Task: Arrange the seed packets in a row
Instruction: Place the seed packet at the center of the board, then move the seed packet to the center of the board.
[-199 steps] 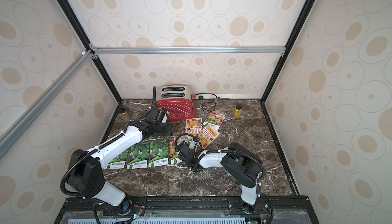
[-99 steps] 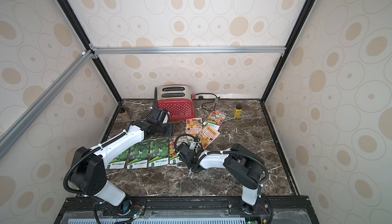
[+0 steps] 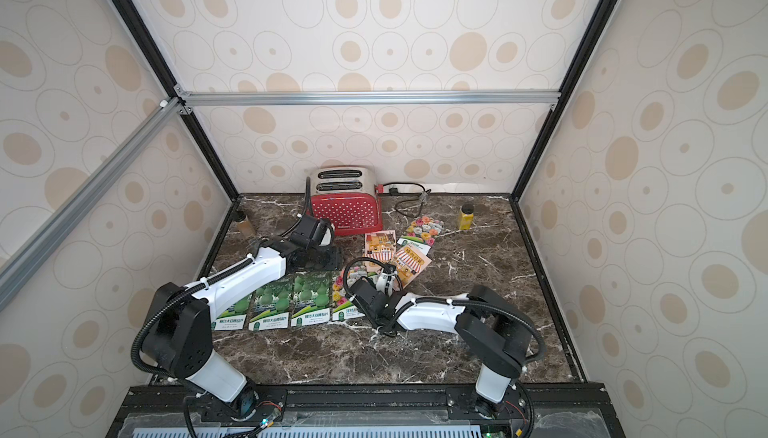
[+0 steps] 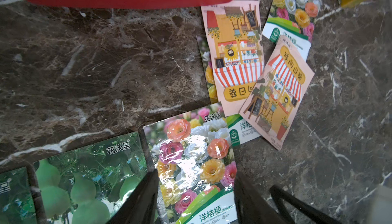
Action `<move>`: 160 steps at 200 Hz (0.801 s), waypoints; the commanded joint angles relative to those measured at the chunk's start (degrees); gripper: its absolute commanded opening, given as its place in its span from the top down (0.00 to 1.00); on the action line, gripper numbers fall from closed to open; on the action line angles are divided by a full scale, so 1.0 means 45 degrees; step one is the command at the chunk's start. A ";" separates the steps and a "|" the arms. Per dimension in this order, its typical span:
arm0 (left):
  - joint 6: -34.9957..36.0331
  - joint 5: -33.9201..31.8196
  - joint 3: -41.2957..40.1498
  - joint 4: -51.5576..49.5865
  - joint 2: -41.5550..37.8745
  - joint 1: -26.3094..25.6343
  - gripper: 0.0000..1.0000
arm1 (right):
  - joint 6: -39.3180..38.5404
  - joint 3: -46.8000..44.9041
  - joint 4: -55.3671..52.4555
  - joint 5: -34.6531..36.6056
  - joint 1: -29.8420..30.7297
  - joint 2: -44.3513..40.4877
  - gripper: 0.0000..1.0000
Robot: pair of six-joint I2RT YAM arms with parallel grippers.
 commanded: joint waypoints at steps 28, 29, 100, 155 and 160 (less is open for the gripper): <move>-0.0668 0.1041 -0.0697 0.1400 0.0552 -0.0361 0.65 | -0.3478 0.0547 0.1037 -0.2532 -0.2553 -0.0339 0.51; -0.0675 0.1035 -0.0714 0.1400 0.0563 -0.0360 0.66 | -0.3524 0.0594 0.1023 -0.2624 -0.2606 -0.0315 0.50; -0.0928 0.1082 -0.0988 0.1862 0.0793 -0.1306 0.77 | -0.5197 0.4617 0.1081 -0.7682 -0.4775 0.2882 0.56; -0.1105 0.1176 -0.1545 0.2160 0.1024 -0.1452 0.78 | -0.4378 0.6174 0.1741 -0.9509 -0.5061 0.5050 0.60; -0.1104 0.1185 -0.1586 0.2212 0.1053 -0.1452 0.78 | -0.4357 0.6255 0.1782 -0.9602 -0.5091 0.5154 0.60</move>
